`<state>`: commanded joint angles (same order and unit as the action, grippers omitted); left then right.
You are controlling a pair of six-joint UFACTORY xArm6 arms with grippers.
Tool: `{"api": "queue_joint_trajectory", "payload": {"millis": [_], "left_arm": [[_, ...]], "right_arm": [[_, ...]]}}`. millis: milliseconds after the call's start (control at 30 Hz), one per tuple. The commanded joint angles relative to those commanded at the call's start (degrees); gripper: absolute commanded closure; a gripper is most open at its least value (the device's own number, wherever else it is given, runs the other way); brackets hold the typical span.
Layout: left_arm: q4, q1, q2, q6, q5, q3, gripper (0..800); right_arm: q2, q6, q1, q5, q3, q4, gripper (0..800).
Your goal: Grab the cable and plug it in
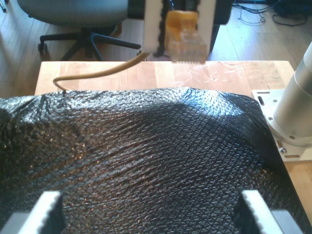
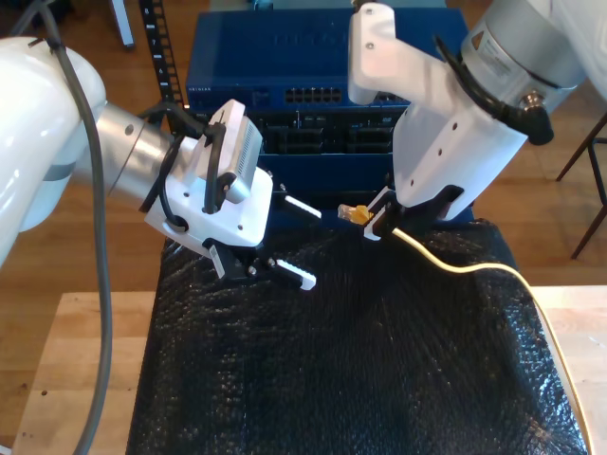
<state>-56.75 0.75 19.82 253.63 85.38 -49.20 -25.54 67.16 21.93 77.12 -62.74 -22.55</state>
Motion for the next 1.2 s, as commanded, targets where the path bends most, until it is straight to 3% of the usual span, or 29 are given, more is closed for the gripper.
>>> {"api": "queue_joint_trajectory", "payload": {"millis": [633, 1200], "left_arm": [[-3.25, -0.09, 0.7, -0.09, 0.18, -0.53, 0], [-5.89, 0.0, 0.88, 1.76, 4.75, -4.13, 0]], "right_arm": [[0.35, 0.97, 0.26, 0.0, 0.44, 0.09, 796], [0.7, 1.05, 0.26, -0.18, 1.14, 0.09, 796]]}}
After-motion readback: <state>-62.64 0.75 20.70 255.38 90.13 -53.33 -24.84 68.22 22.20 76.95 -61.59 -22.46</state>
